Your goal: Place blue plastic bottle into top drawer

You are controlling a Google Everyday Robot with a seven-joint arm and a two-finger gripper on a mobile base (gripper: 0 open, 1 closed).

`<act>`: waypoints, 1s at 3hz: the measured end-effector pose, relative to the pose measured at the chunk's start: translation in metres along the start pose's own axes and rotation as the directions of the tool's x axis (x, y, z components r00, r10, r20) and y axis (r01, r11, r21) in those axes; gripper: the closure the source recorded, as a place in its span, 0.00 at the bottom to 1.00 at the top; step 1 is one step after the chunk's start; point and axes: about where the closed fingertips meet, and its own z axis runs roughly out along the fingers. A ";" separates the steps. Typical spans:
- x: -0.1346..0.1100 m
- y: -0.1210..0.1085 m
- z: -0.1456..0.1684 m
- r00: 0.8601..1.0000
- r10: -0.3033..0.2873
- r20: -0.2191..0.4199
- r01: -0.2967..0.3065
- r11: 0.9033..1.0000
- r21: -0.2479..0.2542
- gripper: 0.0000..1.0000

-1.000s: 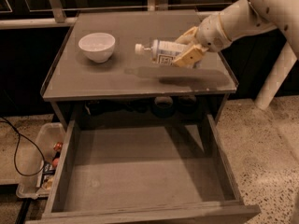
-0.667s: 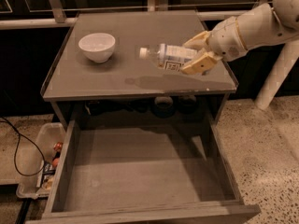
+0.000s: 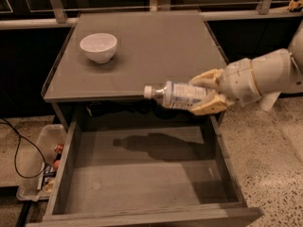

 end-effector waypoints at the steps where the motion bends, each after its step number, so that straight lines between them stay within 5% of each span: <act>1: 0.027 0.046 0.028 0.999 0.044 0.003 -0.043 0.997 -0.060 1.00; 3: 0.083 0.083 0.090 0.985 0.167 0.035 -0.161 0.978 -0.130 1.00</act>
Offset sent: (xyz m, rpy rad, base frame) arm -0.0479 0.0281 -0.1754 0.0880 0.2527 0.0278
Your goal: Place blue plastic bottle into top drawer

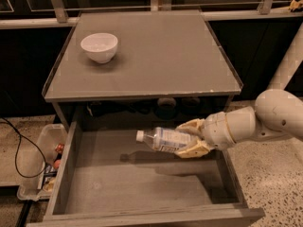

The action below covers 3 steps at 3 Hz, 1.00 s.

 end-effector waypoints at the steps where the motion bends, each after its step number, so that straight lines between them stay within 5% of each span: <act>1: 0.005 0.000 0.004 1.000 0.010 0.004 -0.009 1.000 -0.002 1.00; 3: 0.039 -0.037 0.058 0.999 0.047 -0.022 -0.047 0.999 0.001 1.00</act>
Offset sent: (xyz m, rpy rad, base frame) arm 0.0472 0.0215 -0.0434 -0.0086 0.0214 -0.0092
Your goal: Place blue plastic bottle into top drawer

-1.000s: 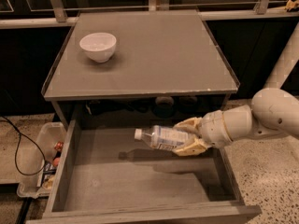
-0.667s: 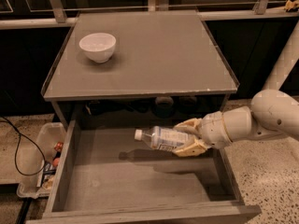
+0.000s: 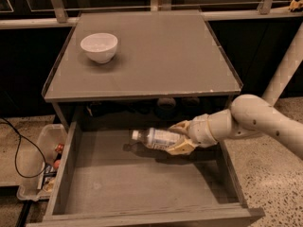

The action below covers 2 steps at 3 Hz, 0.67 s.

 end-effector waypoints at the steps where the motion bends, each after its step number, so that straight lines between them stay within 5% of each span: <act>1: 0.039 -0.025 0.029 0.998 0.061 -0.016 -0.060 0.997 0.039 1.00; 2: 0.039 -0.025 0.029 0.998 0.061 -0.016 -0.060 0.997 0.039 1.00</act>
Offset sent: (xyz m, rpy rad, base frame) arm 0.0419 -0.0156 -0.0855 -0.0324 0.0387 -0.1291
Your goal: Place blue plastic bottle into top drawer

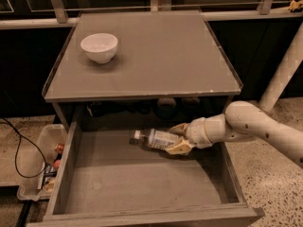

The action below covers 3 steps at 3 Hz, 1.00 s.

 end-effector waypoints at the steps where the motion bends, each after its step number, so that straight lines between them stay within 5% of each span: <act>1: 0.000 0.000 0.000 1.000 0.000 0.000 0.000 1.000 0.000 0.81; 3: 0.000 0.000 0.000 1.000 0.000 0.000 0.000 1.000 0.000 0.34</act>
Offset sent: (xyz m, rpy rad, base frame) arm 0.0000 0.0000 0.0000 0.0000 0.0000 0.0000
